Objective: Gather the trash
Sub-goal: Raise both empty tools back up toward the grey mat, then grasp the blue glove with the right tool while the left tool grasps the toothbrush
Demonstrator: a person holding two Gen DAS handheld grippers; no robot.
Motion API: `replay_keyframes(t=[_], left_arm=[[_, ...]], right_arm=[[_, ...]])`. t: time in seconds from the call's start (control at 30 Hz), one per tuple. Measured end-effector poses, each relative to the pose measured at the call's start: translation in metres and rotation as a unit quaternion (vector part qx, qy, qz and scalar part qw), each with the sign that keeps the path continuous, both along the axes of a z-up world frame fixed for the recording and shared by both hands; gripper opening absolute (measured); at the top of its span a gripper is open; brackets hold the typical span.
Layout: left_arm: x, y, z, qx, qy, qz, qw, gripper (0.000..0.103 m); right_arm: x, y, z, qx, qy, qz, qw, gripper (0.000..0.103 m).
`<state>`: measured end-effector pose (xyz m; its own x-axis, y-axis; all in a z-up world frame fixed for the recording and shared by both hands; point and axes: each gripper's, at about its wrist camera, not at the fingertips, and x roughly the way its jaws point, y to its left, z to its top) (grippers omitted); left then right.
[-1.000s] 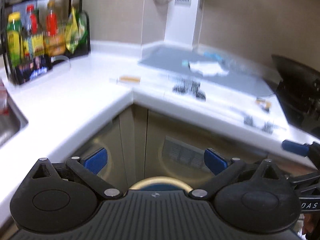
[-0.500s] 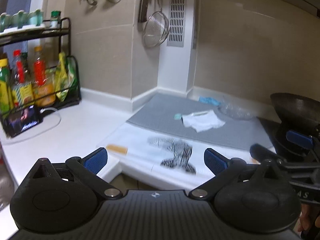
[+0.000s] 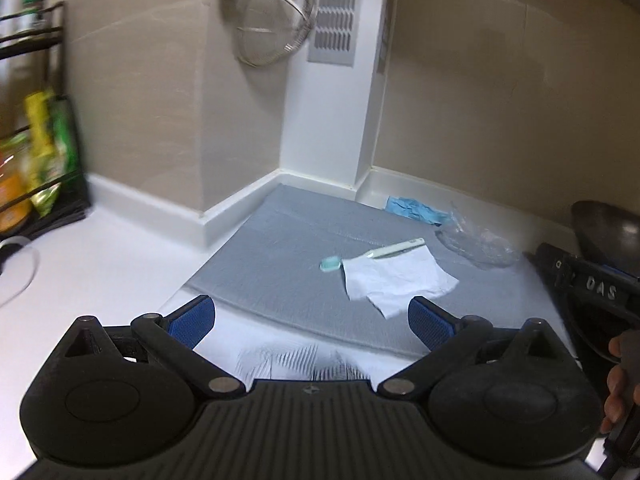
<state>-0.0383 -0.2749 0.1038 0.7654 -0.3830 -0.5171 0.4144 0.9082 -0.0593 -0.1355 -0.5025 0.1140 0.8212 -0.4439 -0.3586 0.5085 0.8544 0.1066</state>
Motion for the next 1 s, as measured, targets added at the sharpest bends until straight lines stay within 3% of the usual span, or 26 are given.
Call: replay_keyframes(t=[0.17, 0.3, 0.47, 0.6, 0.77, 0.87, 1.0], left_arm=[[0.065, -0.039, -0.015, 0.019, -0.001, -0.023, 0.9995, 0.103], [0.111, -0.068, -0.031, 0.051, -0.004, -0.045, 0.9977, 0.103], [0.168, -0.099, -0.056, 0.07, 0.047, -0.092, 0.9922, 0.103], [0.201, -0.117, -0.069, 0.072, 0.069, -0.112, 0.9887, 0.103], [0.22, -0.144, -0.076, 0.086, 0.078, -0.15, 0.9819, 0.103], [0.223, -0.162, -0.084, 0.108, 0.074, -0.158, 0.9787, 0.103], [0.225, -0.181, -0.098, 0.147, 0.086, -0.168, 0.9709, 0.099]], right_arm=[[0.065, -0.036, -0.015, 0.057, 0.0, -0.057, 0.997, 0.103], [0.132, -0.056, -0.017, 0.086, -0.018, -0.034, 0.996, 0.103], [0.235, -0.08, -0.025, 0.067, 0.045, 0.036, 0.996, 0.103], [0.291, -0.096, -0.037, 0.033, 0.102, 0.068, 0.992, 0.103], [0.333, -0.112, -0.067, 0.031, 0.197, 0.116, 0.973, 0.103], [0.342, -0.11, -0.081, -0.013, 0.211, 0.109, 0.971, 0.103], [0.352, -0.119, -0.098, 0.011, 0.226, 0.103, 0.969, 0.103]])
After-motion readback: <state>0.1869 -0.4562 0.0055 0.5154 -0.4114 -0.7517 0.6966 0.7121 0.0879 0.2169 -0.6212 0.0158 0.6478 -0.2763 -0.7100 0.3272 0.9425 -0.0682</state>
